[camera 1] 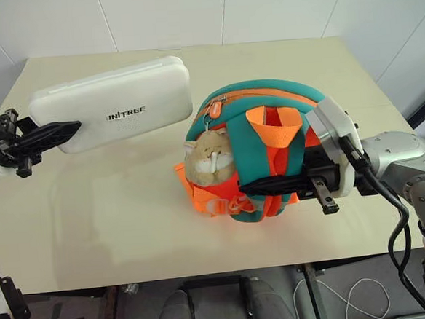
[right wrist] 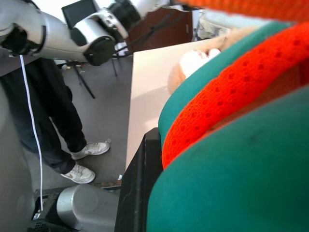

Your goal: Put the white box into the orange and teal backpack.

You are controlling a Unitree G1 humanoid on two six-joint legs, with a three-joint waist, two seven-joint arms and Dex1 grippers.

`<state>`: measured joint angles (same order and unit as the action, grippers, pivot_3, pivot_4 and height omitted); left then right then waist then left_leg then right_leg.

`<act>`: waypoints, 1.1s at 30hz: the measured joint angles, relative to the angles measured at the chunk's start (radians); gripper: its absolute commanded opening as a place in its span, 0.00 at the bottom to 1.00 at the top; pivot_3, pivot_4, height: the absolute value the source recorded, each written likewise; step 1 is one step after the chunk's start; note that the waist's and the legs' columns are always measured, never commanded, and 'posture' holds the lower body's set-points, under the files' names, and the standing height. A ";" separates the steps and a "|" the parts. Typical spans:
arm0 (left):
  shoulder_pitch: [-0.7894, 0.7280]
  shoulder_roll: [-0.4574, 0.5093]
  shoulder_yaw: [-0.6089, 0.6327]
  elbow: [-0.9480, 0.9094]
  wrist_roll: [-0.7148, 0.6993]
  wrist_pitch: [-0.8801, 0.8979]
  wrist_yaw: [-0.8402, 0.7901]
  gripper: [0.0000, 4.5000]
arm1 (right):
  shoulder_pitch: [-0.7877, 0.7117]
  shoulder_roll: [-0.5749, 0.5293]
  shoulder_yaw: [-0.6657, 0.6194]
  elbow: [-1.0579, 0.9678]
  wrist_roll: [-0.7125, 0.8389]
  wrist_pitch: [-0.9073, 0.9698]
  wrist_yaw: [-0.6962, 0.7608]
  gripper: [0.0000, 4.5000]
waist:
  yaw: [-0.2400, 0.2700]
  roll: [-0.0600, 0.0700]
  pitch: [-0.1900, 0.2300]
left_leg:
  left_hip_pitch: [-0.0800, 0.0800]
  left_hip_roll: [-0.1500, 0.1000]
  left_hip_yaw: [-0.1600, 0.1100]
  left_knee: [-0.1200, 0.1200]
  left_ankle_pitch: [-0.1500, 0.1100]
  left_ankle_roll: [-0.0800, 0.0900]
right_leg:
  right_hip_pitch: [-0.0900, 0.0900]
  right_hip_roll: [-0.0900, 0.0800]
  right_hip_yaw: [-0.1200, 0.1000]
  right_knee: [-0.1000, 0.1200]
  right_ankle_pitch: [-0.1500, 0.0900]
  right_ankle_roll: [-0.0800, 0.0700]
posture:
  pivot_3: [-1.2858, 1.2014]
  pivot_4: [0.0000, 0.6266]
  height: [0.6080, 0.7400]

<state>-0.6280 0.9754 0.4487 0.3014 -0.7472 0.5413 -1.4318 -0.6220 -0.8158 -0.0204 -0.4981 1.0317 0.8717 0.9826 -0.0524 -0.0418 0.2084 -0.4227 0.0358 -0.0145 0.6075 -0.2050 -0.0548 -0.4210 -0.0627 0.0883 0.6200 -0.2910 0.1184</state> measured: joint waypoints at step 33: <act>-0.205 -0.092 -0.374 -0.103 0.240 -0.153 0.013 0.28 | 0.018 0.048 0.015 0.035 -0.112 -0.033 -0.002 0.00 | 0.001 0.000 0.000 | 0.000 0.000 0.000 0.004 0.000 0.000 | 0.000 0.002 0.001 0.004 0.007 0.014 | 0.52 0.24 1.00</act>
<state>-0.8329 0.8835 0.0748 0.1979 -0.5067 0.3884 -1.4184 -0.6040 -0.7680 -0.0058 -0.4628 0.9196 0.8388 0.9810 -0.0513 -0.0420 0.2085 -0.4228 0.0361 -0.0146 0.6117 -0.2050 -0.0548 -0.4208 -0.0605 0.0892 0.6238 -0.2842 0.1324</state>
